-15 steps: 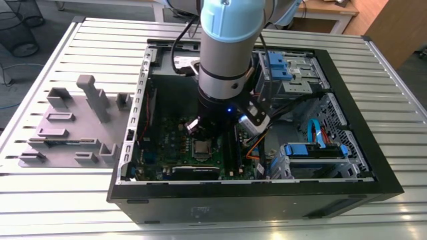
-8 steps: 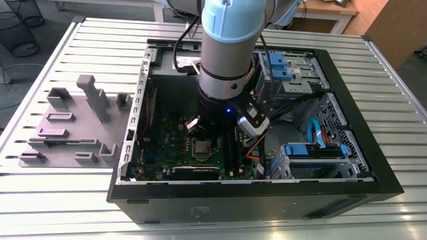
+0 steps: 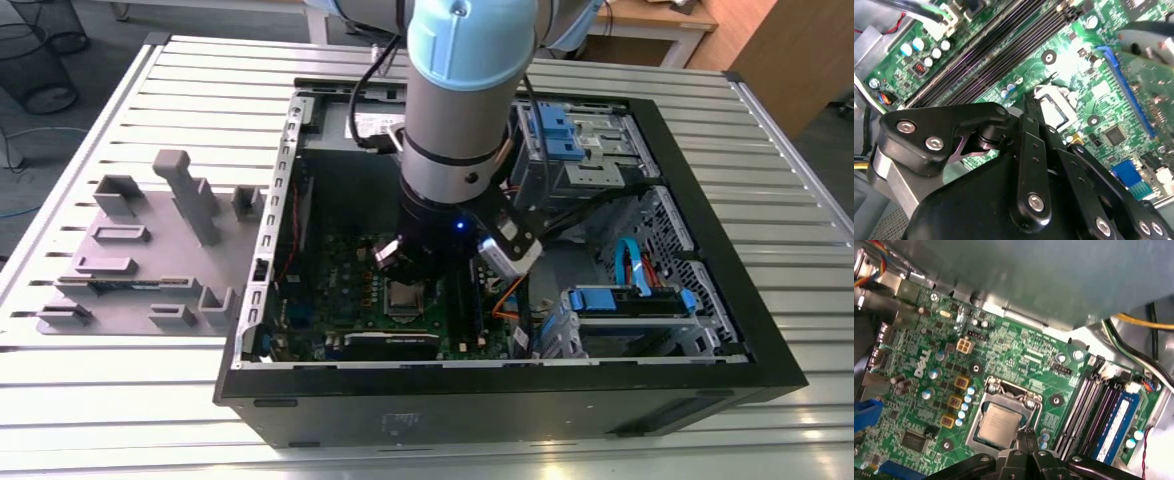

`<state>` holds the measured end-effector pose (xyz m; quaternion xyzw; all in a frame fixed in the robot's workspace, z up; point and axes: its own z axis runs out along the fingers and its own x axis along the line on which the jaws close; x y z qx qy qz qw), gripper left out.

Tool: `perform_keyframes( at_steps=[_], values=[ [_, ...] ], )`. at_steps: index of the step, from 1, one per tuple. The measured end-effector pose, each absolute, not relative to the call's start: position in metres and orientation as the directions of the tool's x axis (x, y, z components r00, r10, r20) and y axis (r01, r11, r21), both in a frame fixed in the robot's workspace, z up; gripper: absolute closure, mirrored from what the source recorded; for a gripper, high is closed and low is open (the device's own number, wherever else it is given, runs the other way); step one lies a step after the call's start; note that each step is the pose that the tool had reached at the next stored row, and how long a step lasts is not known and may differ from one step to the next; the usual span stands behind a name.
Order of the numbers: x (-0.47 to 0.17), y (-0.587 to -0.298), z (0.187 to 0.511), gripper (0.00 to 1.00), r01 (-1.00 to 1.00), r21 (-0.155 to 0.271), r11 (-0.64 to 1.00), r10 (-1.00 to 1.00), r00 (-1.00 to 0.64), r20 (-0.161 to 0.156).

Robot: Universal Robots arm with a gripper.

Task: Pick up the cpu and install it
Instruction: 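Install the first cpu locking lever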

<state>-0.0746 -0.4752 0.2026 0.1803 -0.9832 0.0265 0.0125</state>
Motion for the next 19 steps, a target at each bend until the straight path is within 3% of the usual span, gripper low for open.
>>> perform_keyframes(
  at_steps=[19],
  values=[
    [-0.0697, -0.4789, 0.1998, 0.89, -0.35, -0.048, 0.936, -0.348, -0.937, 0.034]
  ],
)
